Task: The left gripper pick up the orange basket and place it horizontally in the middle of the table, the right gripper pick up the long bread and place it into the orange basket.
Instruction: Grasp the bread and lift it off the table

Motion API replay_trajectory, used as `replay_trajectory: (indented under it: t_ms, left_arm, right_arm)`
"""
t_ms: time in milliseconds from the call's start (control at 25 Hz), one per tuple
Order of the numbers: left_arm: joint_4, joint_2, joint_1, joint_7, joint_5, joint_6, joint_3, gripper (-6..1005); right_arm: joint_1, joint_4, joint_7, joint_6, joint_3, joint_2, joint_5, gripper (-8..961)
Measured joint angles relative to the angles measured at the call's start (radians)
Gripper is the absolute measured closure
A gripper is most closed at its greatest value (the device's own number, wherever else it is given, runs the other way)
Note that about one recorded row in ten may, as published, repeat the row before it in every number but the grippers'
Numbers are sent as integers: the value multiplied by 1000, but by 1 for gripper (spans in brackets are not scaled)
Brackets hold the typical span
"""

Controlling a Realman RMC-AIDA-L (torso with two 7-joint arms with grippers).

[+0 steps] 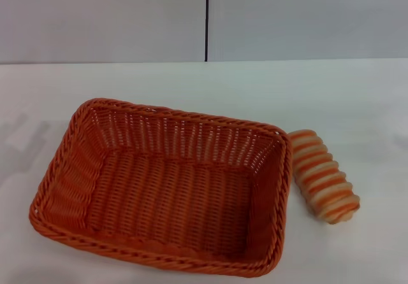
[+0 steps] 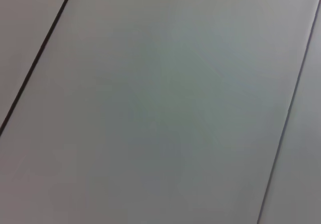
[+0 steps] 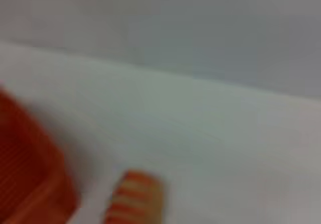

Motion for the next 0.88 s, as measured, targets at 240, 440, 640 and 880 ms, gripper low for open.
replay_trajectory:
  t_ms: [240, 440, 640, 880]
  left_arm:
    - [-22, 0, 1, 20, 2, -8, -2, 461]
    - [-37, -1, 1, 54, 7, -12, -4, 462]
    - [-40, -2, 3, 56, 7, -20, -5, 463]
    - [-66, 0, 5, 82, 6, -21, -6, 463]
  right_arm:
    - [58, -3, 71, -115, -76, -1, -12, 328]
    - [72, 5, 163, -91, -219, 26, -16, 330]
    - [81, 55, 173, -35, -273, 60, -19, 333]
    - [108, 193, 150, 43, -305, 87, -21, 335]
